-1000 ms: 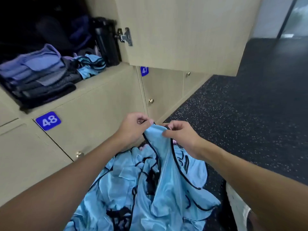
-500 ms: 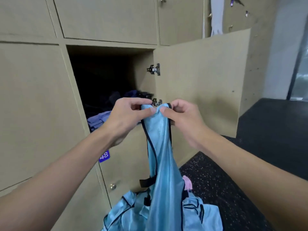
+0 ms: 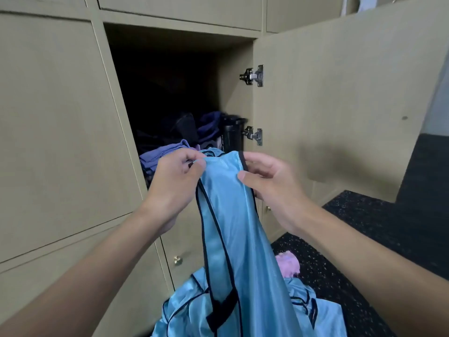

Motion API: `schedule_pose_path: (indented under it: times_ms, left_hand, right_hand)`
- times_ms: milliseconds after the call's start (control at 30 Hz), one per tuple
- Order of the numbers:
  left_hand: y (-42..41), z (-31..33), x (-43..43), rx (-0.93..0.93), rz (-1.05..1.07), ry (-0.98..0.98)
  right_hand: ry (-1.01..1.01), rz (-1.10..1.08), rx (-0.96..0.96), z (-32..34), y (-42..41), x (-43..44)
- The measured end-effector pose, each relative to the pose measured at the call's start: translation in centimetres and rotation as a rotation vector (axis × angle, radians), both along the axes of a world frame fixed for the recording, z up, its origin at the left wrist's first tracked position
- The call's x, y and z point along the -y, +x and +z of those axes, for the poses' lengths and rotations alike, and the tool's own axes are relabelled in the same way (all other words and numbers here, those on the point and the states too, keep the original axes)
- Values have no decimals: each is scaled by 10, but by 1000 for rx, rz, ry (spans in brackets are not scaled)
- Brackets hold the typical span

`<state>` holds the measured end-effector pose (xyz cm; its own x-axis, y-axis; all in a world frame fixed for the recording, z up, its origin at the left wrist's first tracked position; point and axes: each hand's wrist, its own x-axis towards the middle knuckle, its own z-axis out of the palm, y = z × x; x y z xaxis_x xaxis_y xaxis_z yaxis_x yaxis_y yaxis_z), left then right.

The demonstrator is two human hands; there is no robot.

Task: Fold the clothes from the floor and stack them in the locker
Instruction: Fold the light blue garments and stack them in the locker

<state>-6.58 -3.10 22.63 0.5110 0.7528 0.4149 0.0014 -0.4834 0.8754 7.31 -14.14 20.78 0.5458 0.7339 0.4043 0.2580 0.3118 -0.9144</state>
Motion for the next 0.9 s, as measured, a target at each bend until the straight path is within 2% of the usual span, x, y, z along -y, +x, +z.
schedule_pose_path:
  times_ms: [167,267,533,633,733,767,900]
  left_hand:
    - [6,-29,-15,-8,-19,-211]
    - [5,-37,-21,-71,5,-165]
    - [-13,-53,-37,79,45,-153]
    - [-9,-57,-47,112,122,-197]
    - [1,-60,-52,139,130,-319]
    - [4,-60,-54,121,102,-331]
    - [9,-57,-57,-84,27,-134]
  right_hand:
    - [-100,41,65,-16,6,-24]
    - [-122,107,105,-25,2,-34]
    - [-157,303,86,-54,-3,-56]
    - [-221,339,44,-61,0,-70]
    - [-246,277,117,-64,3,-85]
    - [-244,258,140,-66,3,-89]
    - [-225,242,155,-67,2,-99]
